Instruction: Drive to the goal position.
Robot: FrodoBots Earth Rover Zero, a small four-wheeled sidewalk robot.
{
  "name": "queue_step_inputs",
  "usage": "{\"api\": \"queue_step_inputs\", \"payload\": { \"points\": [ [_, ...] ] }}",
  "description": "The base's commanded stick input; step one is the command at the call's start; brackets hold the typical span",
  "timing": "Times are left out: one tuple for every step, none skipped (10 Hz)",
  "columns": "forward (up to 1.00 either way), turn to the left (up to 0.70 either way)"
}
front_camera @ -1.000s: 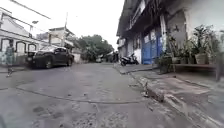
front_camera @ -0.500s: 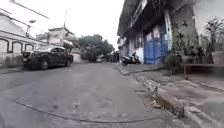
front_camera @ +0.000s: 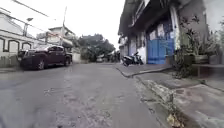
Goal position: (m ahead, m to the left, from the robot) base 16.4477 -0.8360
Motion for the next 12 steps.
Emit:
{"api": "queue_step_inputs", "payload": {
  "points": [
    [1.00, 0.32],
    [1.00, 0.40],
    [1.00, 0.40],
    [1.00, 0.40],
    [1.00, 0.25],
    [1.00, 0.05],
    [1.00, 0.07],
    [1.00, 0.00],
    [1.00, 0.00],
    [1.00, 0.00],
    [1.00, 0.00],
    [1.00, 0.00]
  ]
}}
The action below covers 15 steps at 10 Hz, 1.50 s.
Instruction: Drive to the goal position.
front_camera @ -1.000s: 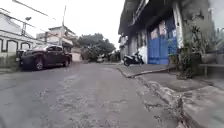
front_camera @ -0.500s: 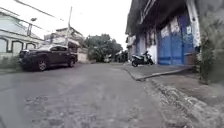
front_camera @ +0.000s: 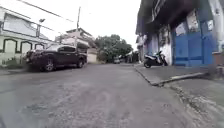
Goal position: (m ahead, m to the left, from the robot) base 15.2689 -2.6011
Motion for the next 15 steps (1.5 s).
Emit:
{"api": "queue_step_inputs", "payload": {
  "points": [
    [1.00, 0.00],
    [1.00, 0.00],
    [1.00, 0.00],
    [1.00, 0.00],
    [1.00, 0.00],
    [1.00, 0.00],
    [1.00, 0.00],
    [1.00, 0.00],
    [1.00, 0.40],
    [1.00, 0.30],
    [1.00, 0.05],
    [1.00, 0.07],
    [1.00, 0.01],
    [1.00, 0.00],
    [1.00, 0.00]
  ]
}}
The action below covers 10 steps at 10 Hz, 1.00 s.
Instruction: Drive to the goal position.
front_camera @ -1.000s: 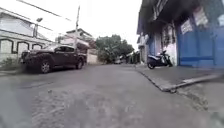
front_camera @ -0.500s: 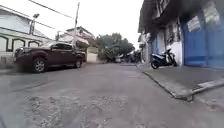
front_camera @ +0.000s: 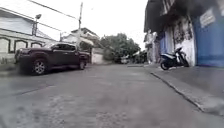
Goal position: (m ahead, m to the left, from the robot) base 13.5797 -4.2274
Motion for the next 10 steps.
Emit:
{"api": "queue_step_inputs", "payload": {
  "points": [
    [1.00, 0.00],
    [1.00, 0.00],
    [1.00, 0.00],
    [1.00, 0.00],
    [1.00, 0.00],
    [1.00, 0.03],
    [1.00, 0.10],
    [1.00, 0.15],
    [1.00, 0.10],
    [1.00, 0.00]
  ]
}}
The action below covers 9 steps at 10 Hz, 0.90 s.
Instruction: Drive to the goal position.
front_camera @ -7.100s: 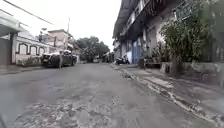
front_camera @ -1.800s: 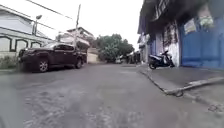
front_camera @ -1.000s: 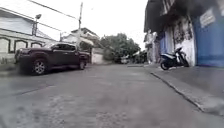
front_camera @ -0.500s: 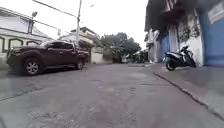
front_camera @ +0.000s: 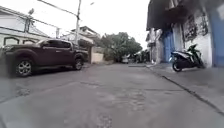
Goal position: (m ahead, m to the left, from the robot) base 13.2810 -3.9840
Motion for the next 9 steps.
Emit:
{"api": "queue_step_inputs", "payload": {
  "points": [
    [1.00, 0.00],
    [1.00, 0.01],
    [1.00, 0.03],
    [1.00, 0.00],
    [1.00, 0.00],
    [1.00, 0.00],
    [1.00, 0.00],
    [1.00, 0.12],
    [1.00, 0.09]
  ]
}}
